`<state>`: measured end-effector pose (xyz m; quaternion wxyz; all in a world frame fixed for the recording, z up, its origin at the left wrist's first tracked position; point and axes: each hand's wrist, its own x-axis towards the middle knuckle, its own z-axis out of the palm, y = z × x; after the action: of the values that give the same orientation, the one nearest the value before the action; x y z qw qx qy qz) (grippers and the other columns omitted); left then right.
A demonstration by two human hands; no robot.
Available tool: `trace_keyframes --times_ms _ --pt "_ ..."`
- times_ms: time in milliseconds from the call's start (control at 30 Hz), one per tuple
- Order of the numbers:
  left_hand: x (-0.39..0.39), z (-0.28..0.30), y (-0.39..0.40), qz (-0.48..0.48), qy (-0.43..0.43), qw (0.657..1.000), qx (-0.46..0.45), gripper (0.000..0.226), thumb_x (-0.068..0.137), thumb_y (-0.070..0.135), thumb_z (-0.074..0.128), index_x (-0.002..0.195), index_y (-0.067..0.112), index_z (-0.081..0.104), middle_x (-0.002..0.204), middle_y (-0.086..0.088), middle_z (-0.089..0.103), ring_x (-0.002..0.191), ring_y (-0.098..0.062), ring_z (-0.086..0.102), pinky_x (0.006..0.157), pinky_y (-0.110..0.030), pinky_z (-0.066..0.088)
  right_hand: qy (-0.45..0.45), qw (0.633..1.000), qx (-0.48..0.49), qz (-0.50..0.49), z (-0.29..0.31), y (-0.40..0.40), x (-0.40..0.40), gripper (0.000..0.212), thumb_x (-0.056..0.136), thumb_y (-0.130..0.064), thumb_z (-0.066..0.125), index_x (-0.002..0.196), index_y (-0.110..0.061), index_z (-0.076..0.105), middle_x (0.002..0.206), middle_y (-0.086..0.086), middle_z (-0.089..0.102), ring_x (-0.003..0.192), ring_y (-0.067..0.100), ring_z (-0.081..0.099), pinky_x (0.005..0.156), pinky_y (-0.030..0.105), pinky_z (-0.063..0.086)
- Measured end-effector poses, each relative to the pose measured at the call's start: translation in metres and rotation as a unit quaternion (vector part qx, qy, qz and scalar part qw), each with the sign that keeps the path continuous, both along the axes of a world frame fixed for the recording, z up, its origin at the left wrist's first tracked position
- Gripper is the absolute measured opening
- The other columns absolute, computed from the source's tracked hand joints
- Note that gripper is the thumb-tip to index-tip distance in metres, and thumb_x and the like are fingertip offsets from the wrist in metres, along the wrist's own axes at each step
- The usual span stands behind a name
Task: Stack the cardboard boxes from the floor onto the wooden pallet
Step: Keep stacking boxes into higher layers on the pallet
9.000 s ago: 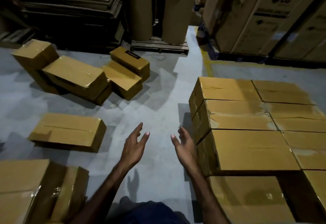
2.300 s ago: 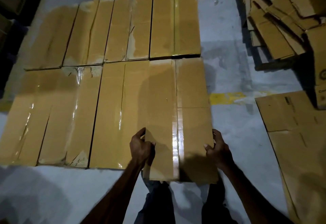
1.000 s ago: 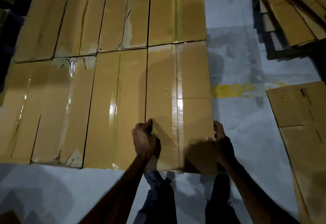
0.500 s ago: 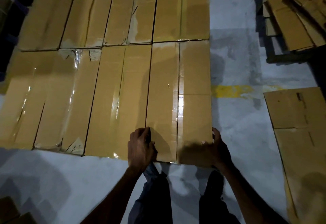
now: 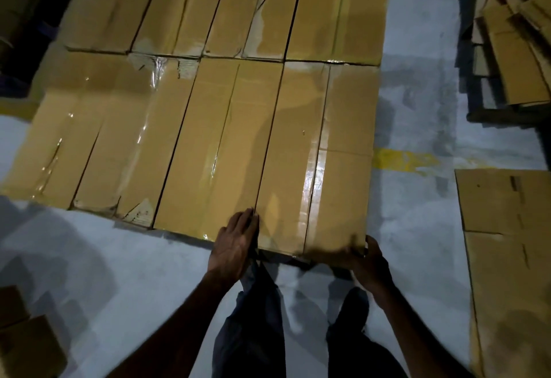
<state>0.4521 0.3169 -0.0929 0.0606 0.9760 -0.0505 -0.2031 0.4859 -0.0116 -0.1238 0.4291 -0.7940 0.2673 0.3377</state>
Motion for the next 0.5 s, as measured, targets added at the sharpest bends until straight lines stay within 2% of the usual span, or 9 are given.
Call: trace_keyframes --times_ms 100,200,333,433,500 --pt "0.006 0.001 -0.004 0.003 -0.019 1.0 0.024 0.095 0.074 0.01 0.084 0.156 0.004 0.038 0.16 -0.017 0.037 0.139 -0.04 0.043 0.088 -0.051 0.057 -0.004 1.0 0.009 -0.013 -0.003 -0.002 0.0 0.07 0.092 -0.039 0.079 0.152 -0.024 0.046 0.135 0.012 0.064 0.119 0.038 0.062 0.094 0.044 0.054" --pt "0.003 0.0 -0.007 0.012 -0.02 0.999 0.027 0.092 0.079 0.01 0.08 0.159 0.004 0.036 0.163 -0.017 0.034 0.144 -0.039 0.038 0.095 -0.051 0.055 -0.003 1.0 0.014 -0.025 -0.007 -0.001 -0.003 0.067 0.093 -0.045 0.076 0.151 -0.03 0.047 0.133 0.007 0.065 0.119 0.037 0.062 0.098 0.049 0.055" --pt "-0.006 -0.002 -0.015 0.035 -0.025 0.999 0.01 0.092 0.081 0.015 0.079 0.161 0.006 0.034 0.167 -0.017 0.031 0.152 -0.039 0.03 0.107 -0.053 0.049 -0.029 0.999 0.039 -0.023 -0.013 -0.005 -0.01 0.061 0.098 -0.045 0.069 0.151 -0.025 0.046 0.134 0.009 0.066 0.118 0.035 0.065 0.102 0.056 0.054" --pt "-0.025 -0.006 -0.03 0.085 -0.054 0.995 -0.019 0.093 0.076 0.008 0.083 0.158 0.004 0.039 0.163 -0.02 0.037 0.151 -0.04 0.034 0.112 -0.054 0.047 -0.046 0.998 0.035 0.001 -0.011 -0.008 -0.014 0.056 0.103 -0.041 0.064 0.15 -0.014 0.049 0.137 0.014 0.066 0.118 0.036 0.065 0.1 0.047 0.054" --pt "-0.047 -0.008 -0.045 0.146 -0.094 0.982 -0.069 0.081 0.077 0.005 0.078 0.152 0.004 0.047 0.156 -0.019 0.045 0.142 -0.039 0.043 0.107 -0.053 0.051 -0.053 0.998 0.026 0.022 -0.007 -0.012 -0.021 0.058 0.103 -0.041 0.063 0.15 -0.011 0.049 0.142 0.016 0.063 0.125 0.036 0.062 0.104 0.043 0.05"
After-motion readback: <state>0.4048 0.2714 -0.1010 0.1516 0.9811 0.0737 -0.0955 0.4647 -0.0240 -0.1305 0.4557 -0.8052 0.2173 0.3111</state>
